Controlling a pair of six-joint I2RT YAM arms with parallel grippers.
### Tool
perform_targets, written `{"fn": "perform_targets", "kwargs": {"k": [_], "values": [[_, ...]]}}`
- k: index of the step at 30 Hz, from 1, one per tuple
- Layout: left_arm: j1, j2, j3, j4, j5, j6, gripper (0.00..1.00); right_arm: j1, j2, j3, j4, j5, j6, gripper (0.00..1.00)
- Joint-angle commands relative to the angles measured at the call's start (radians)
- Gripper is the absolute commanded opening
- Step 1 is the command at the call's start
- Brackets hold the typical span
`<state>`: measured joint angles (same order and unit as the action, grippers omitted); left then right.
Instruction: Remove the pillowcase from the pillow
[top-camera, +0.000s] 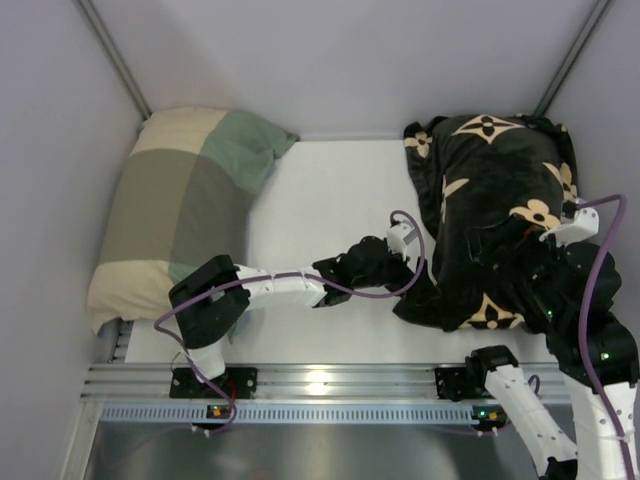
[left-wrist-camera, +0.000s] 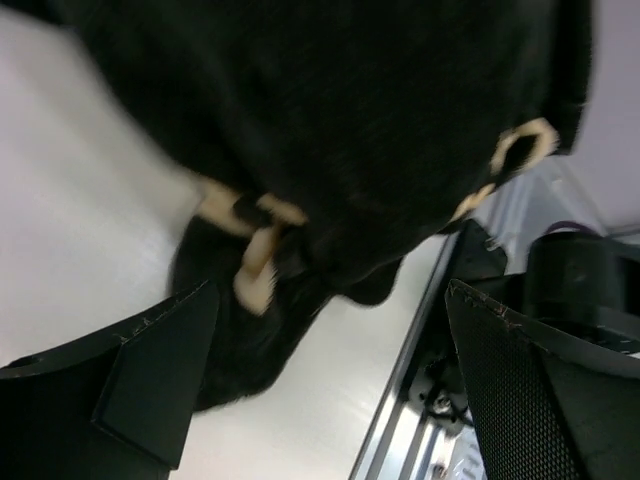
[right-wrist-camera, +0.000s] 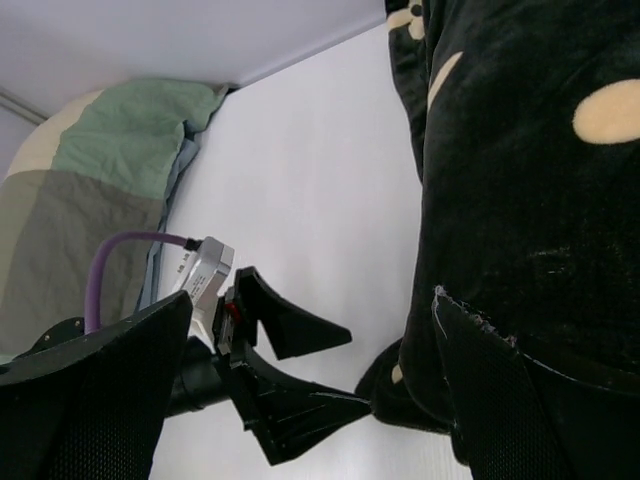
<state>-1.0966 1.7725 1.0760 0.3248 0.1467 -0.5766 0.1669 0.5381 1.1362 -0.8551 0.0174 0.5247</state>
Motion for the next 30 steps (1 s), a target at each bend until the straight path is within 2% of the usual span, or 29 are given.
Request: {"fn": "perform_targets", "kwargs": {"k": [1,5,9,13,14,15,17,18,19,22,23,24,26,27,29,30], "values": [[-0.005,0.065,0.030,0.382,0.149,0.011,0.99,-0.010,-0.012,0.053,-0.047,-0.013,-0.012,1.00],[-0.014,0.212,0.266,0.275,0.208,0.003,0.99,-0.010,-0.012,0.079,-0.065,-0.013,-0.023,0.99],[-0.019,0.332,0.358,0.244,0.200,-0.014,0.99,-0.010,-0.021,0.099,-0.071,-0.011,-0.023,0.99],[-0.016,0.357,0.384,0.157,0.114,0.023,0.98,-0.010,-0.023,0.126,-0.088,-0.007,-0.026,0.99],[-0.014,0.354,0.384,0.131,0.107,0.027,0.94,-0.010,-0.024,0.126,-0.090,-0.005,-0.026,0.99],[-0.011,0.347,0.383,0.123,0.093,0.032,0.68,-0.009,-0.026,0.123,-0.090,-0.001,-0.025,0.99],[-0.005,0.335,0.371,0.109,0.094,0.035,0.38,-0.009,-0.027,0.109,-0.088,0.003,-0.020,0.99],[0.000,0.317,0.371,0.090,0.094,0.032,0.13,-0.010,-0.026,0.103,-0.088,0.003,-0.015,1.00],[0.013,0.299,0.360,0.051,0.064,0.015,0.00,-0.010,-0.024,0.094,-0.088,0.003,-0.011,1.00],[0.044,0.141,0.247,-0.010,-0.114,-0.014,0.00,-0.009,-0.017,0.076,-0.085,0.004,-0.012,0.99],[0.052,0.087,0.143,-0.029,-0.207,-0.022,0.00,-0.009,-0.012,0.073,-0.087,0.006,-0.015,0.99],[0.082,-0.021,0.104,-0.103,-0.333,-0.037,0.00,-0.010,-0.009,0.062,-0.085,0.012,-0.022,1.00],[0.136,-0.121,0.037,-0.224,-0.428,-0.051,0.00,-0.010,-0.004,0.051,-0.085,0.021,-0.023,0.99],[0.208,-0.227,0.026,-0.371,-0.511,-0.052,0.00,-0.009,-0.003,0.036,-0.079,0.018,-0.025,1.00],[0.291,-0.347,-0.025,-0.459,-0.573,-0.040,0.00,-0.010,0.005,0.020,-0.068,0.009,-0.025,0.99],[0.373,-0.460,-0.034,-0.486,-0.579,-0.028,0.00,-0.009,0.010,0.011,-0.062,0.004,-0.023,0.99]]}}
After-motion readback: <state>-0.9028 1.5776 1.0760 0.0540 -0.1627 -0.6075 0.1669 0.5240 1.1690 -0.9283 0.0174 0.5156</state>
